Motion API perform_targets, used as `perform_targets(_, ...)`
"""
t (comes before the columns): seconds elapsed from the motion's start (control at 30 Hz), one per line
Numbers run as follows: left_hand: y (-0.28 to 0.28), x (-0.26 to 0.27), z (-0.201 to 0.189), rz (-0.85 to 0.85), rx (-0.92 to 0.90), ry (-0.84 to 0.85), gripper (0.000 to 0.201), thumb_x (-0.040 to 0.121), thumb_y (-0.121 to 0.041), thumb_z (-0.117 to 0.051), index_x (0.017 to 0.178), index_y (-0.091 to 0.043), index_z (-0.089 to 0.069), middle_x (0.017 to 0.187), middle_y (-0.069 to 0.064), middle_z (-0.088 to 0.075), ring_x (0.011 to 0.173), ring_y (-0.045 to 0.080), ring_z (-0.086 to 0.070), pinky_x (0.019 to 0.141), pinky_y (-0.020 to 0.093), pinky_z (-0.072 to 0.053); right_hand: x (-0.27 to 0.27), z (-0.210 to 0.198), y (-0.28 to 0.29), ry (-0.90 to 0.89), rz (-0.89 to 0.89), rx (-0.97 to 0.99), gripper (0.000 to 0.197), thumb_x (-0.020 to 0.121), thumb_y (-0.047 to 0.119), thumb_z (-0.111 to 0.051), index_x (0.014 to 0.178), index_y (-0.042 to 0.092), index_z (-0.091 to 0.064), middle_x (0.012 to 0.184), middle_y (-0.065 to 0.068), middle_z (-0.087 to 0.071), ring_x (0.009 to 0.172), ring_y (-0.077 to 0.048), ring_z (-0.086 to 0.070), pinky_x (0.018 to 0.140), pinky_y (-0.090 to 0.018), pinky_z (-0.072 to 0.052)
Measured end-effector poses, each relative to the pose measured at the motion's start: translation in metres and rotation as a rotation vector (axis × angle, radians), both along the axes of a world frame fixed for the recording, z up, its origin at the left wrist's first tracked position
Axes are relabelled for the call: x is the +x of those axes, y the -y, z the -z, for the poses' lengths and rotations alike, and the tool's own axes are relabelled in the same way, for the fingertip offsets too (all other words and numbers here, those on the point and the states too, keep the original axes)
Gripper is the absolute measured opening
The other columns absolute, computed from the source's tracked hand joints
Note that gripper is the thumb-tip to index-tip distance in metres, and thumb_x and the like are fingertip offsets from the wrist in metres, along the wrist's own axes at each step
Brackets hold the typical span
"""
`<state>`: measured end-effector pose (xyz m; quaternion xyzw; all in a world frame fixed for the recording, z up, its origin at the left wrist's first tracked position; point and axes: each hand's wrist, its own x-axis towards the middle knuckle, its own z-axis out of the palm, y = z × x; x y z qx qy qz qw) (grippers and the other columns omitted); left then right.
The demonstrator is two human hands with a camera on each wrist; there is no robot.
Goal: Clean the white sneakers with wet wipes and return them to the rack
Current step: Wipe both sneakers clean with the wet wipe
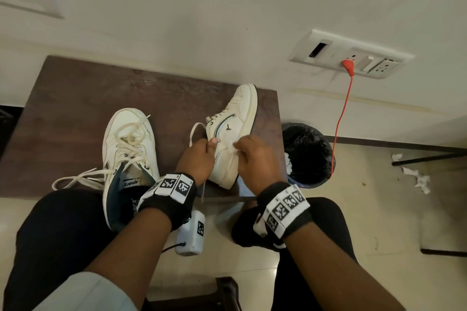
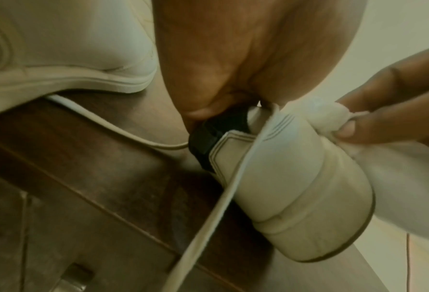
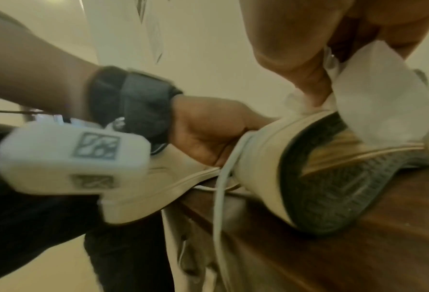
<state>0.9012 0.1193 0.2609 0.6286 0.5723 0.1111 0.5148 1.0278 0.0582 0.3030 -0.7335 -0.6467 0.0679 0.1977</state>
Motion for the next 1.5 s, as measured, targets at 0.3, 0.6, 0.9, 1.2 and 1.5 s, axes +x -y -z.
perform_targets(0.3,0.002,-0.001,-0.006,0.027,0.001,0.006,0.048,0.1,-0.045,-0.028,0.11,-0.009,-0.058,0.11,0.014,-0.064,0.101,0.031,-0.059,0.092,0.041,-0.046,-0.035,0.037,0.072,-0.01,-0.172,-0.21,0.012,0.073,0.001,-0.061,0.08,0.008,-0.068,0.08,-0.005,-0.063,0.07,-0.026,-0.06,0.053,-0.032,-0.052)
perform_targets(0.6,0.006,-0.003,-0.006,0.065,-0.038,0.096,0.032,0.1,-0.036,-0.037,0.093,-0.013,-0.059,0.099,0.009,-0.065,0.094,0.025,-0.059,0.082,0.034,-0.044,-0.015,0.016,0.028,-0.035,0.057,0.036,0.025,0.083,0.008,-0.049,0.098,0.002,-0.069,0.092,-0.011,-0.066,0.08,-0.028,-0.063,0.065,-0.028,-0.051)
perform_targets(0.9,0.007,0.009,-0.009,0.112,0.057,-0.015,0.036,0.097,-0.042,-0.041,0.105,-0.014,-0.061,0.104,0.009,-0.067,0.094,0.027,-0.062,0.088,0.044,-0.05,-0.031,0.023,0.056,-0.029,-0.159,-0.066,0.024,0.08,0.008,-0.049,0.091,0.006,-0.07,0.089,-0.007,-0.064,0.074,-0.025,-0.059,0.057,-0.036,-0.053)
perform_targets(1.2,0.021,0.016,-0.036,0.244,0.427,-0.416,0.037,0.097,-0.046,-0.035,0.094,-0.017,-0.058,0.095,0.009,-0.067,0.088,0.03,-0.063,0.07,0.034,-0.042,-0.01,0.022,0.043,-0.18,0.2,0.056,0.019,0.077,-0.005,-0.062,0.091,0.006,-0.069,0.088,-0.007,-0.066,0.078,-0.022,-0.063,0.067,-0.024,-0.046)
perform_targets(1.5,0.042,0.044,-0.05,0.259,0.445,-0.577,0.025,0.098,-0.029,-0.039,0.097,-0.015,-0.059,0.1,0.007,-0.067,0.093,0.029,-0.065,0.072,0.034,-0.041,0.033,0.01,0.041,-0.191,0.331,-0.163,0.023,0.083,0.014,-0.06,0.105,0.014,-0.069,0.101,-0.006,-0.07,0.093,-0.022,-0.063,0.08,-0.028,-0.048)
